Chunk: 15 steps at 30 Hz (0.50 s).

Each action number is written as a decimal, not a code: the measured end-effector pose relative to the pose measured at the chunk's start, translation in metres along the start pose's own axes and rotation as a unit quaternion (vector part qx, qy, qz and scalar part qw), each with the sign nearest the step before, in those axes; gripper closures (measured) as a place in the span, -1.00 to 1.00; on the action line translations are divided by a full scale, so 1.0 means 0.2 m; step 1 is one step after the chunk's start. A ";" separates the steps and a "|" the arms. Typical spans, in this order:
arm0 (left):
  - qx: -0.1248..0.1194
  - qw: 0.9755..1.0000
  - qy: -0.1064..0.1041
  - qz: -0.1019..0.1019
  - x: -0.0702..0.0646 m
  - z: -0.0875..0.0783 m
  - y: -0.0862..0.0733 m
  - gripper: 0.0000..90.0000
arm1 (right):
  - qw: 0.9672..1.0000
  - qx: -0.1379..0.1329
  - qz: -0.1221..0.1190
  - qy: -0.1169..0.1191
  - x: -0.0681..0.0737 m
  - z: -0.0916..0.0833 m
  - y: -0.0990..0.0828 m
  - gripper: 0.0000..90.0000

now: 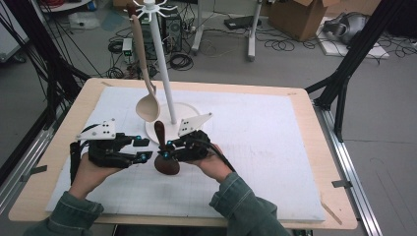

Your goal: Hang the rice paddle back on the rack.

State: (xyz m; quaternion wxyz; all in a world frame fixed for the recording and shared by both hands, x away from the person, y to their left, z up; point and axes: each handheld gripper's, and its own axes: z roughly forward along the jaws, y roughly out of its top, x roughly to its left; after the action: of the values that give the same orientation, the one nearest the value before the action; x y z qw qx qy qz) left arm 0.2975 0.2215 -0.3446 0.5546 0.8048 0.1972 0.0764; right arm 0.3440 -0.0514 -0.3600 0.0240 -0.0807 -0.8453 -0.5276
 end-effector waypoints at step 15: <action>0.006 0.999 0.050 -0.021 0.05 -0.05 -0.09 -0.26 | 1.000 -0.001 -0.013 -0.009 -0.12 -0.11 0.18 0.73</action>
State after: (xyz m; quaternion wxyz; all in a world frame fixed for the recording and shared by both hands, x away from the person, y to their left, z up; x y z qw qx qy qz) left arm 0.2986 0.2401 -0.3593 0.5410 0.7988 0.2417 0.1040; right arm 0.3723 -0.0590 -0.3210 0.0092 -0.0748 -0.8458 -0.5281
